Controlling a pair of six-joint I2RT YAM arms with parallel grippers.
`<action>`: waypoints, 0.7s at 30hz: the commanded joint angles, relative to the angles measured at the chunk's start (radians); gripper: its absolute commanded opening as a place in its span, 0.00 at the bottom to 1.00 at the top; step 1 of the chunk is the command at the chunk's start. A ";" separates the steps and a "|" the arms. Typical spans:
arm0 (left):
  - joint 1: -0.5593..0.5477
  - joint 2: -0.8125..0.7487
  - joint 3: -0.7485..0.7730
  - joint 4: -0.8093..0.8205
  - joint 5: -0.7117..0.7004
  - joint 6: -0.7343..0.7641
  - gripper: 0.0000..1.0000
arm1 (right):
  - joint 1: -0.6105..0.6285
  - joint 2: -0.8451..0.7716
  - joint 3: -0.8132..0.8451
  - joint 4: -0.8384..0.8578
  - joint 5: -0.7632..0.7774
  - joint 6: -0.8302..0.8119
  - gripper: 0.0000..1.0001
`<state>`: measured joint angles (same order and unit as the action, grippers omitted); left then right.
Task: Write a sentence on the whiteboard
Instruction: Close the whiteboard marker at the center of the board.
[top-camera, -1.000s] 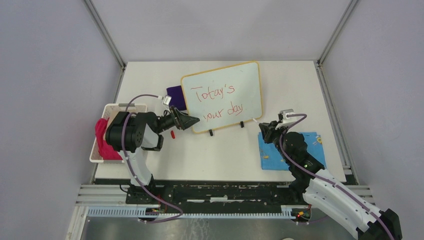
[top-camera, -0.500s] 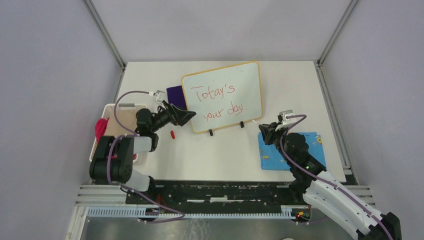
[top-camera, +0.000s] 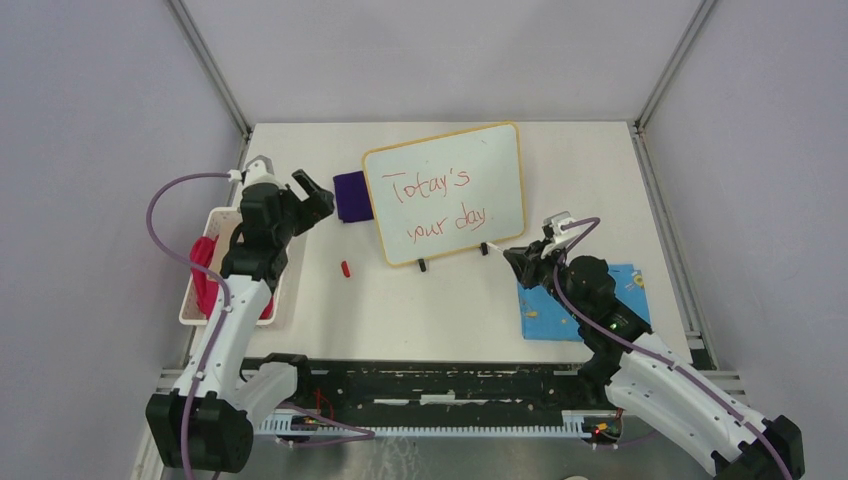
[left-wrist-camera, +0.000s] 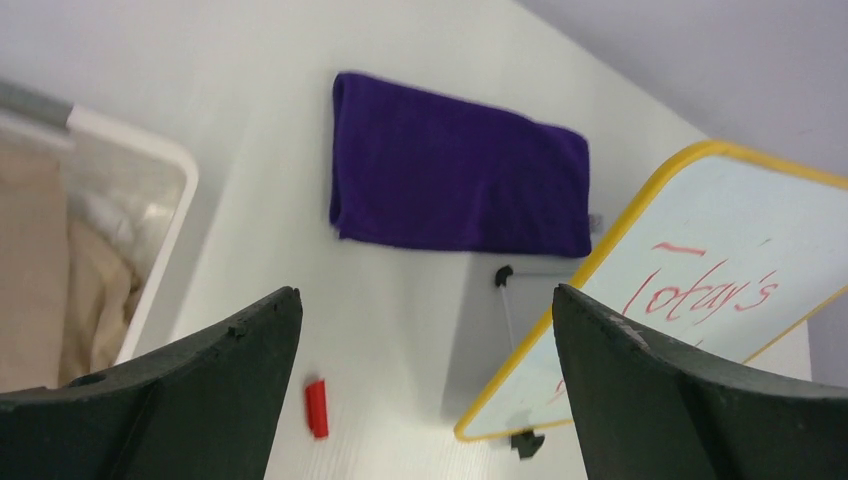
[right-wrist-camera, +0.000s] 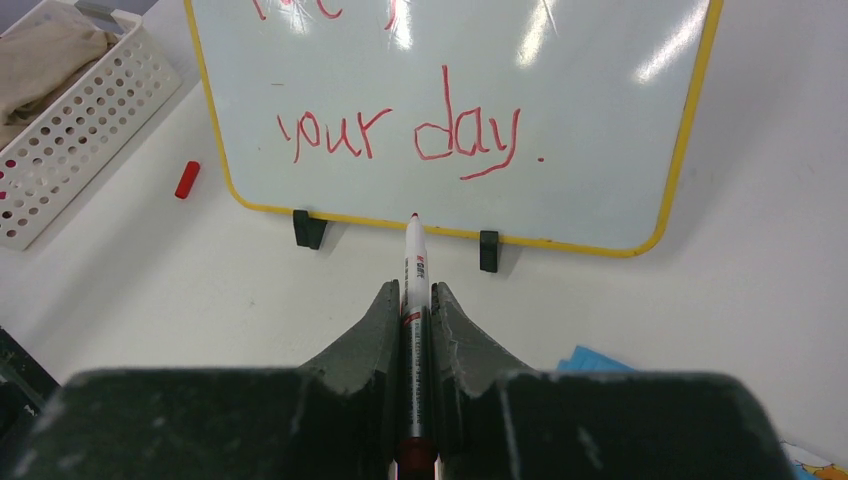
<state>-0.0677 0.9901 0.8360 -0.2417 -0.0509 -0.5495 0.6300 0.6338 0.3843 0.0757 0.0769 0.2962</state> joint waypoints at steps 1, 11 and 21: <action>-0.017 -0.046 -0.008 -0.148 0.018 -0.050 1.00 | -0.002 -0.014 0.074 -0.004 -0.001 -0.039 0.00; -0.039 0.029 -0.017 -0.316 0.043 0.010 0.93 | -0.001 -0.017 0.053 0.006 0.023 -0.052 0.00; -0.161 0.164 0.039 -0.384 -0.038 0.063 0.91 | -0.001 -0.101 -0.012 0.027 0.103 -0.039 0.00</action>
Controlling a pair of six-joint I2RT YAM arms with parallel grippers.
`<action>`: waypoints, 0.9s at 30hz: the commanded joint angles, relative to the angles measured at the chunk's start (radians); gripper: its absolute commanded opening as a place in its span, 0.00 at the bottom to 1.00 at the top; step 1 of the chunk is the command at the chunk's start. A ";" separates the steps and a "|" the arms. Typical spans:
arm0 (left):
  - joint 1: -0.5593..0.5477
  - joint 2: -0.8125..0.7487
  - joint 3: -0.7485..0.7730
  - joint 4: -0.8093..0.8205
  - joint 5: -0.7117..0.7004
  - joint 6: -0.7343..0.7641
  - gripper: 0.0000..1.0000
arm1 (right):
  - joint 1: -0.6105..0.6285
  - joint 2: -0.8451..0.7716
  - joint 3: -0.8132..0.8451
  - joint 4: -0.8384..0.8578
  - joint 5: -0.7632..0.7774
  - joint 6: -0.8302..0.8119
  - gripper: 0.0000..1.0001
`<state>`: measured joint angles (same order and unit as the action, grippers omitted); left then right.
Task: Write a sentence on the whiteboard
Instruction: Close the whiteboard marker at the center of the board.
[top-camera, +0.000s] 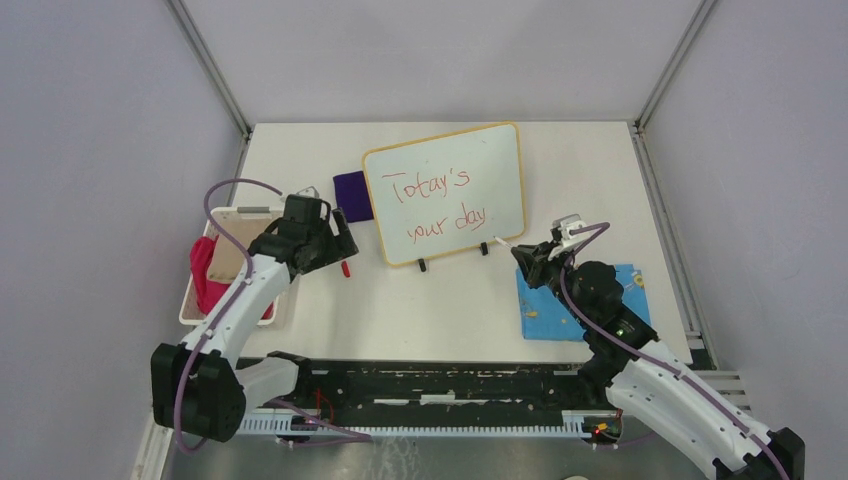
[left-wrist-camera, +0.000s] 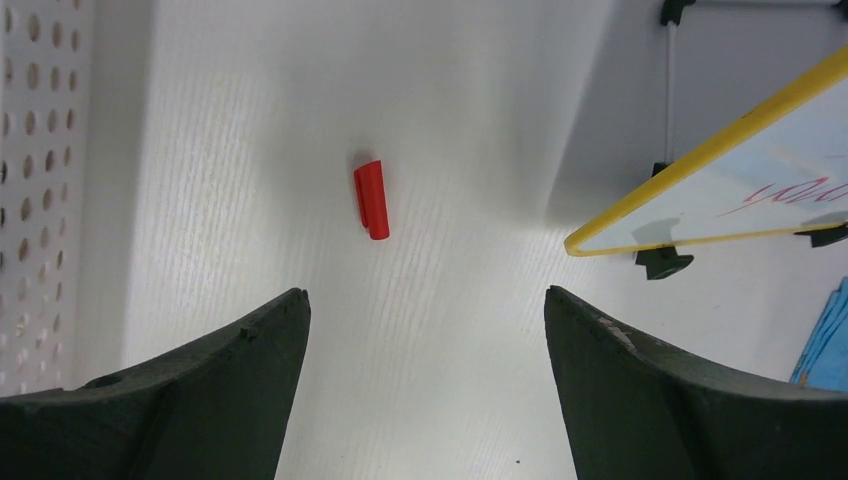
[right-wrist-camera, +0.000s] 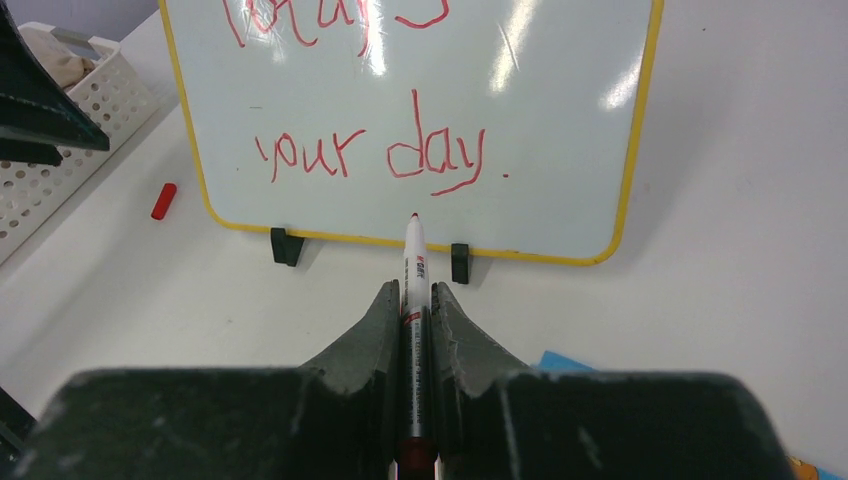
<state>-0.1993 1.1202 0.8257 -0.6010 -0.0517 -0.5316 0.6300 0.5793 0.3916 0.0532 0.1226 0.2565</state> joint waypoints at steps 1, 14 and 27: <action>-0.033 0.044 0.046 -0.019 -0.038 0.044 0.89 | -0.001 -0.055 -0.023 0.047 0.061 0.000 0.00; -0.032 0.297 0.077 0.042 -0.045 0.059 0.65 | -0.002 -0.039 -0.002 0.074 0.095 -0.003 0.00; -0.026 0.390 0.061 0.082 -0.150 0.039 0.53 | -0.001 -0.029 -0.019 0.098 0.071 0.003 0.00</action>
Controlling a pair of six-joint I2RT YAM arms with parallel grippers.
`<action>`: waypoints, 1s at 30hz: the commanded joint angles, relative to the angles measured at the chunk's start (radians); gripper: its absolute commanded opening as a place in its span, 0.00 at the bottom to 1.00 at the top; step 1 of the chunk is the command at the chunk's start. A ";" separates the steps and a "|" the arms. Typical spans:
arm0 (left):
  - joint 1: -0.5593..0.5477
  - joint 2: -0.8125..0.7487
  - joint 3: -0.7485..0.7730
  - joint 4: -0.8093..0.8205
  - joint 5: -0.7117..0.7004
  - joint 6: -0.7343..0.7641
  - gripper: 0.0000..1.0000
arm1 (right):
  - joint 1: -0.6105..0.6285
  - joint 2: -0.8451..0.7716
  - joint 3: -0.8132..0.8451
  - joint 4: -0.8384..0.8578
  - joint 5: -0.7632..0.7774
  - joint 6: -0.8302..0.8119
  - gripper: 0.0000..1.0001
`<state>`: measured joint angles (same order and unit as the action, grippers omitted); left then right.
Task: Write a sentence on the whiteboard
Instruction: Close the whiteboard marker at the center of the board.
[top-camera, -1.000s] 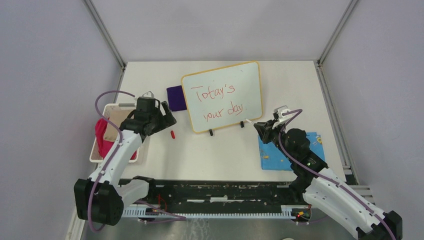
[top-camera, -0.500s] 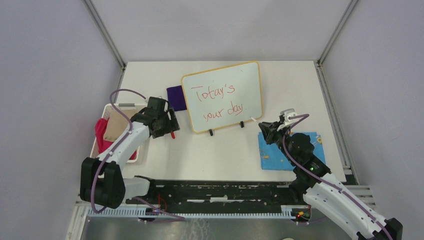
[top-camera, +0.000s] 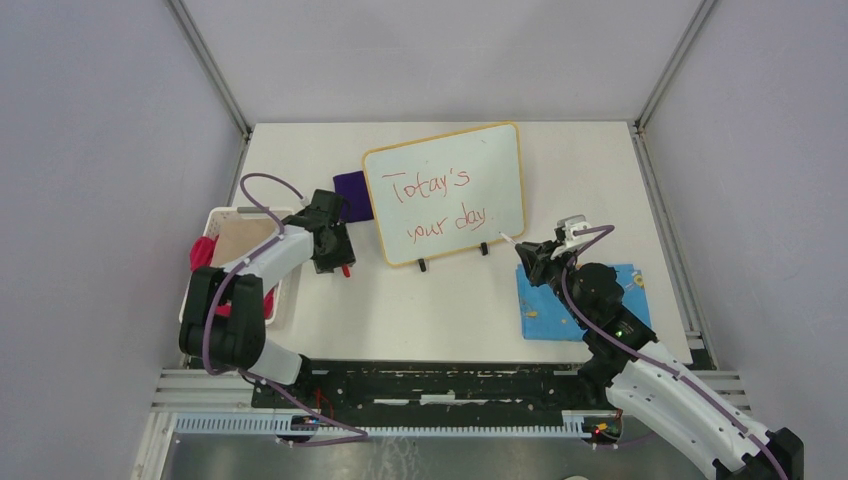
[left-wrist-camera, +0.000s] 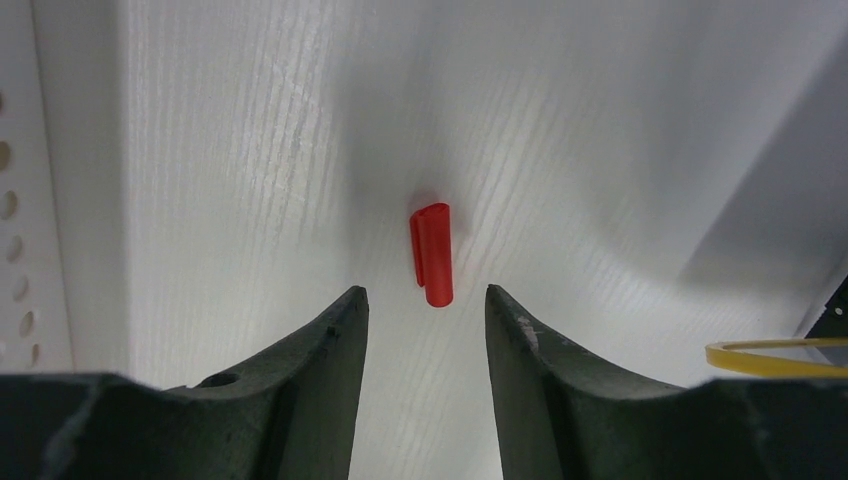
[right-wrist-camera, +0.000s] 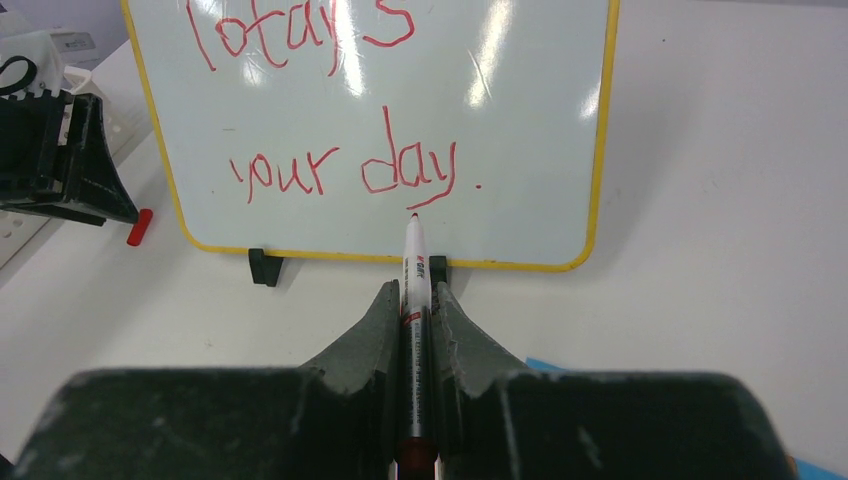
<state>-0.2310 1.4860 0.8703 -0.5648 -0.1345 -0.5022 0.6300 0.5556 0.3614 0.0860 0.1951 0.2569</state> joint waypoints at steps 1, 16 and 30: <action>0.010 0.031 0.015 0.049 -0.069 0.010 0.52 | -0.002 -0.007 0.010 0.067 0.000 0.004 0.00; 0.015 0.123 0.038 0.078 -0.059 -0.001 0.43 | -0.002 0.006 0.016 0.077 -0.009 0.013 0.00; 0.012 0.138 0.018 0.079 -0.061 -0.006 0.35 | -0.002 -0.004 0.009 0.075 -0.003 0.015 0.00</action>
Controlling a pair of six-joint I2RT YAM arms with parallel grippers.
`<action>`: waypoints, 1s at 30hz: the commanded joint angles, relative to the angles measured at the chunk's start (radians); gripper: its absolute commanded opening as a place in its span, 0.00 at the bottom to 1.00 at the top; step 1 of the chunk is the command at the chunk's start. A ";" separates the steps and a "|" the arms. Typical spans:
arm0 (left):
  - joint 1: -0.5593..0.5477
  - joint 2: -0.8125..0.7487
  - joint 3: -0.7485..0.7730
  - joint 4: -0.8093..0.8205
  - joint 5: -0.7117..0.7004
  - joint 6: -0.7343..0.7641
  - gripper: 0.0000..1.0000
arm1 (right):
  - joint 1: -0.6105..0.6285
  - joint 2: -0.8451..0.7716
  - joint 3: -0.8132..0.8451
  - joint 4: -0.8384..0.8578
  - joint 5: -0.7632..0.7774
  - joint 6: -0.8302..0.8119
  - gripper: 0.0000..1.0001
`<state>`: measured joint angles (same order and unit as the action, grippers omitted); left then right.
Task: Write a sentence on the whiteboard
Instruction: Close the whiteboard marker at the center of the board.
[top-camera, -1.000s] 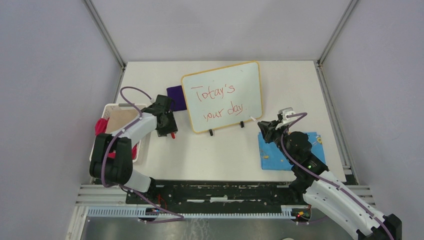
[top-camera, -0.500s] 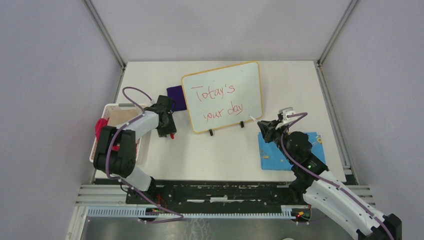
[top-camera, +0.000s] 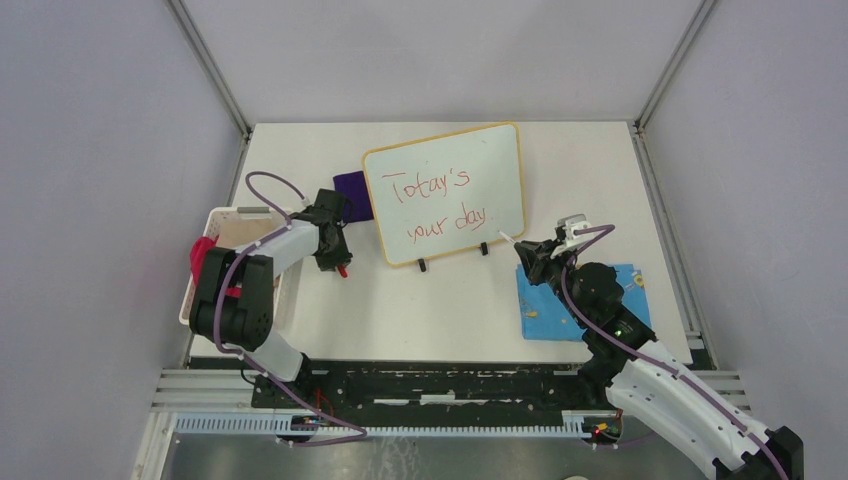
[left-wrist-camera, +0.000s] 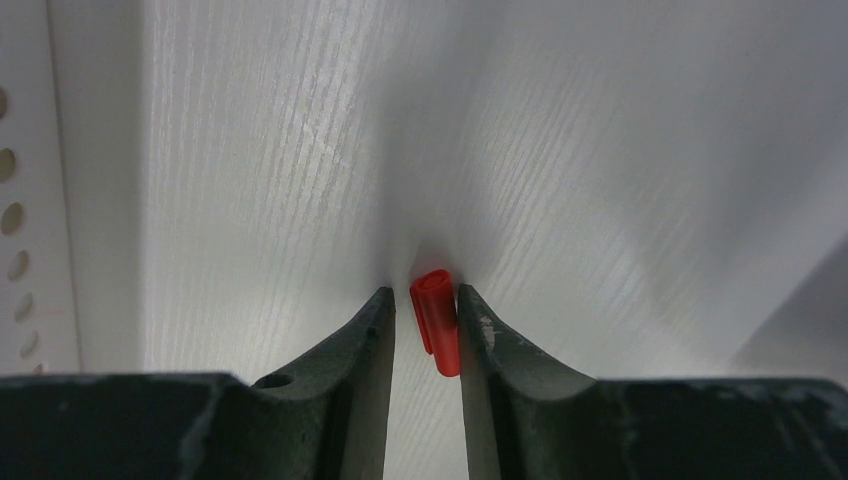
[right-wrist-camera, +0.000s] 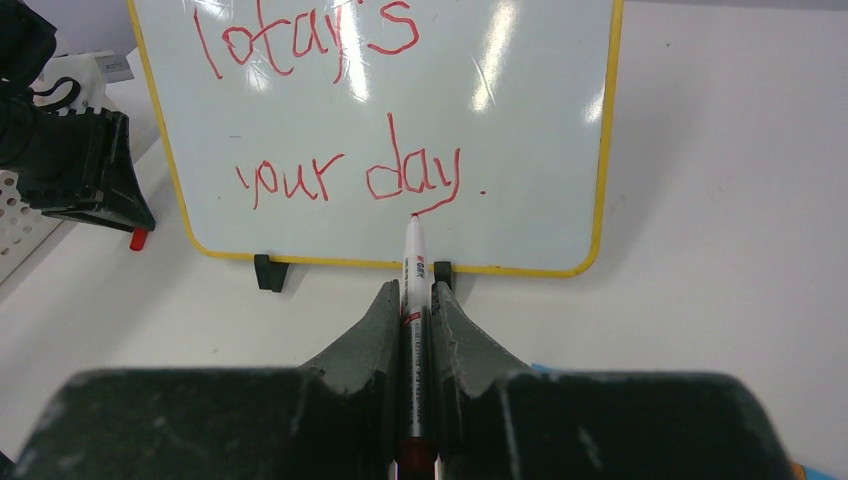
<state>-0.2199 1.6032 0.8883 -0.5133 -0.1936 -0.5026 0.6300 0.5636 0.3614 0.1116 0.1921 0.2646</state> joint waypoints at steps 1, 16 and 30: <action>-0.001 0.018 -0.002 0.026 -0.001 -0.006 0.36 | -0.002 -0.012 0.008 0.049 0.001 0.007 0.00; -0.047 -0.018 -0.050 0.005 -0.012 -0.105 0.40 | -0.002 -0.013 0.012 0.043 0.005 0.008 0.00; -0.049 0.013 -0.037 0.006 -0.027 -0.102 0.26 | -0.002 -0.019 0.005 0.043 0.012 0.004 0.00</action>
<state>-0.2623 1.5841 0.8639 -0.4992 -0.2264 -0.5533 0.6300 0.5571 0.3614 0.1116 0.1928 0.2646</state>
